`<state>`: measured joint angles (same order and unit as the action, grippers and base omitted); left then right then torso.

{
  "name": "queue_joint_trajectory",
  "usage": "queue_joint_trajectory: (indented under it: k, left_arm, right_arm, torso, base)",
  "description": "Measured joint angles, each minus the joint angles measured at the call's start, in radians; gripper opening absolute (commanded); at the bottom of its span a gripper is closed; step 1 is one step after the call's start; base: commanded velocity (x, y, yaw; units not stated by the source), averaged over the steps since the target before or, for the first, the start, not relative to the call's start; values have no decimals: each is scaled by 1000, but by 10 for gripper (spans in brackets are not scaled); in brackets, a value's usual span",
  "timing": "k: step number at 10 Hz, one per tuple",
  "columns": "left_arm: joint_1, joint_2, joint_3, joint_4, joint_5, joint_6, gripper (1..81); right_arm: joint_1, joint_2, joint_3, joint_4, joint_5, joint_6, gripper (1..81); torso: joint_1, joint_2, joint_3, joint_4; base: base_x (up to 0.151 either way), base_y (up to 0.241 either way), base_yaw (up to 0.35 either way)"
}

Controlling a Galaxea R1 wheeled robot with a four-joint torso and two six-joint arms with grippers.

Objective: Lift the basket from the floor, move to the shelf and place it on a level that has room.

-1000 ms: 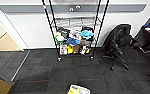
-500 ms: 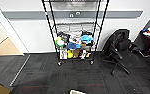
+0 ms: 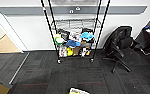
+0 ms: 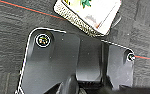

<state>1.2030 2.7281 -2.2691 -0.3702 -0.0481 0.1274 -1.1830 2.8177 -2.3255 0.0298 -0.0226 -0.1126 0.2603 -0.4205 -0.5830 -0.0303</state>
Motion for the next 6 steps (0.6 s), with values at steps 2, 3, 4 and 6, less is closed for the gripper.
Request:
queue_joint_trajectory:
  k: [2, 3, 4, 6]
  left_arm:
    - [-6, 31, -21, 0, -1, 0, 811]
    - [-6, 42, -46, 0, 1, 0, 811]
    - [-11, 46, -81, 0, 4, 0, 811]
    - [-65, 59, -139, 0, 43, 0, 811]
  right_arm:
    - [4, -1, 0, 4, 4, 0, 811]
    - [3, -3, 0, 5, 3, 0, 811]
    - [4, -8, -1, 7, 3, 0, 811]
    - [7, -11, -5, 8, -1, 0, 811]
  torso:
    - [44, -68, -64, 0]
    - [65, -100, -94, 0]
    - [86, -135, -125, 0]
    - [123, -191, -152, 0]
  base:
    - [0, 0, 0]
    - [0, 0, 0]
    - [0, 0, 0]
    - [0, 0, 0]
